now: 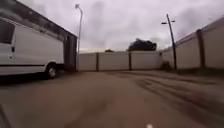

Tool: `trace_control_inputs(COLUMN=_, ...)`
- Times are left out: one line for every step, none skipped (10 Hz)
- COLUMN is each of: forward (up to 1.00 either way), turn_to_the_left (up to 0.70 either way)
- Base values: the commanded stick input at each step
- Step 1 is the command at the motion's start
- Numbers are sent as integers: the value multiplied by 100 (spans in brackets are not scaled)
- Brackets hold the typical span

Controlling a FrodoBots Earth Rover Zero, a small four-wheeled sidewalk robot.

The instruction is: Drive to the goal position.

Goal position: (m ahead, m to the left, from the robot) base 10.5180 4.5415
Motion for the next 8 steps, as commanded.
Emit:
trace_control_inputs(forward=70, turn_to_the_left=0)
trace_control_inputs(forward=70, turn_to_the_left=0)
trace_control_inputs(forward=70, turn_to_the_left=0)
trace_control_inputs(forward=70, turn_to_the_left=0)
trace_control_inputs(forward=70, turn_to_the_left=0)
trace_control_inputs(forward=70, turn_to_the_left=0)
trace_control_inputs(forward=70, turn_to_the_left=0)
trace_control_inputs(forward=70, turn_to_the_left=0)
